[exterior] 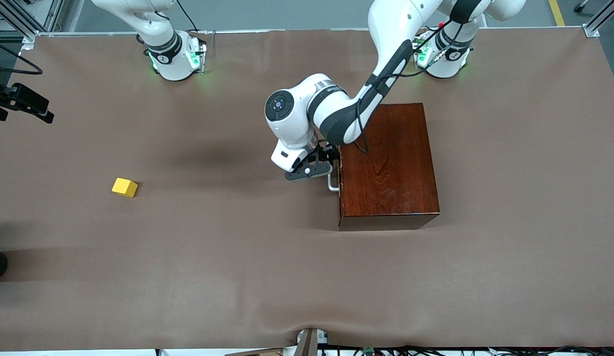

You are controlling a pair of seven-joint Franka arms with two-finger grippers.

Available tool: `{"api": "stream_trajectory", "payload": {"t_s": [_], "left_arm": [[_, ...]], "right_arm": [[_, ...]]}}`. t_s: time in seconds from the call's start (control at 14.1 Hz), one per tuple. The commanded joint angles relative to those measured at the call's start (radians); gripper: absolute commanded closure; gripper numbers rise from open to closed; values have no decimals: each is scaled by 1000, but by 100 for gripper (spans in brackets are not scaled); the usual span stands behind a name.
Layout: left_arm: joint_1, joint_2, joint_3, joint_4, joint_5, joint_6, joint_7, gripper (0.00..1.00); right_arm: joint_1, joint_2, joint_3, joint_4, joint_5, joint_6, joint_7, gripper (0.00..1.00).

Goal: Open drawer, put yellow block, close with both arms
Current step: 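Pull the drawer open by its handle with the left gripper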

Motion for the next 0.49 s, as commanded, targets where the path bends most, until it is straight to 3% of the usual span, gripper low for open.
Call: {"api": "stream_trajectory", "payload": {"t_s": [0.0, 0.42], "left_arm": [[3, 30, -7, 39, 19, 44, -11, 0], [-11, 40, -13, 41, 16, 126, -84, 0]], "right_arm": [[-15, 0, 8, 4, 6, -8, 9, 0], [-15, 0, 8, 4, 6, -8, 9, 0]]}}
